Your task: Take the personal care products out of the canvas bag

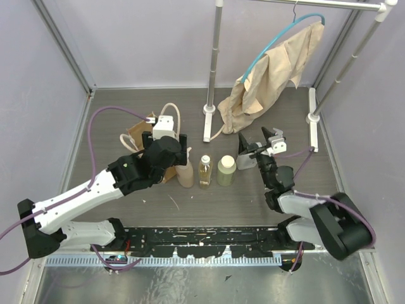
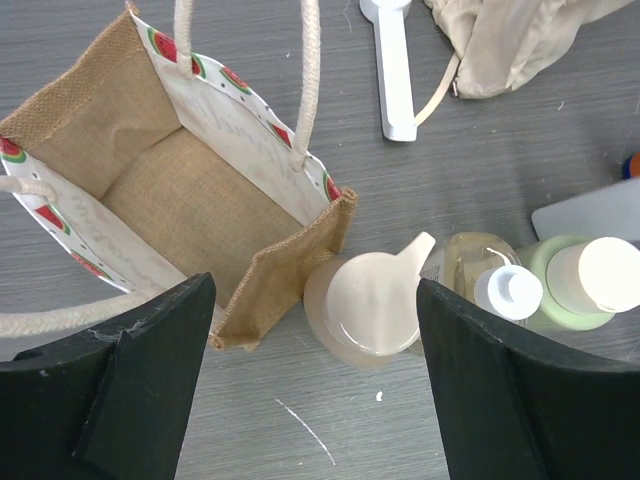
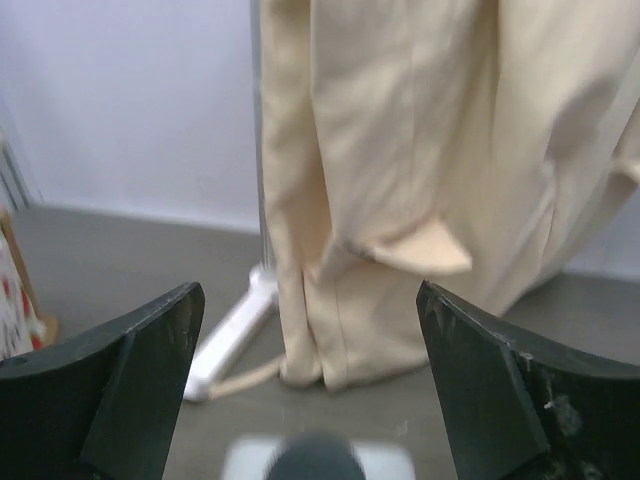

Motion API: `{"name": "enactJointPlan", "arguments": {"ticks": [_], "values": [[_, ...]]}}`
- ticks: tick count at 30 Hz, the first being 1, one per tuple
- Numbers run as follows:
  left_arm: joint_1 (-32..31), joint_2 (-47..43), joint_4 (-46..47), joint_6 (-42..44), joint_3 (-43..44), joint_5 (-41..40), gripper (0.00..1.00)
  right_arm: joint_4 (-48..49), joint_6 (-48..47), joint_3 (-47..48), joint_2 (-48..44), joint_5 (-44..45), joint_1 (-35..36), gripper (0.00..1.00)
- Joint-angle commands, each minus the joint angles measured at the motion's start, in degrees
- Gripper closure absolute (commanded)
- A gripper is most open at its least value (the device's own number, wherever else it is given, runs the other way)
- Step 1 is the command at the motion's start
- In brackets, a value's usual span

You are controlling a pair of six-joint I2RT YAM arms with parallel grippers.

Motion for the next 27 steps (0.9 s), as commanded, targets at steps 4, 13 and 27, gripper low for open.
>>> {"name": "enactJointPlan", "arguments": {"ticks": [4,13,27], "values": [[-0.07,-3.38,2.45,-0.05,-0.70,-2.91,0.12,-10.40,-2.80,6.28,-16.37,2.45,1.44,0.06],[-0.05,-2.88,1.75,0.22,0.11,-4.03,0.12,-58.97,6.17,28.61,-19.94,7.39,1.87,0.06],[-0.07,-8.44,-3.07,-2.82,-1.59,-5.44,0.10,-80.84,13.17,38.20,-21.23,-0.25,2.03,0.00]]}}
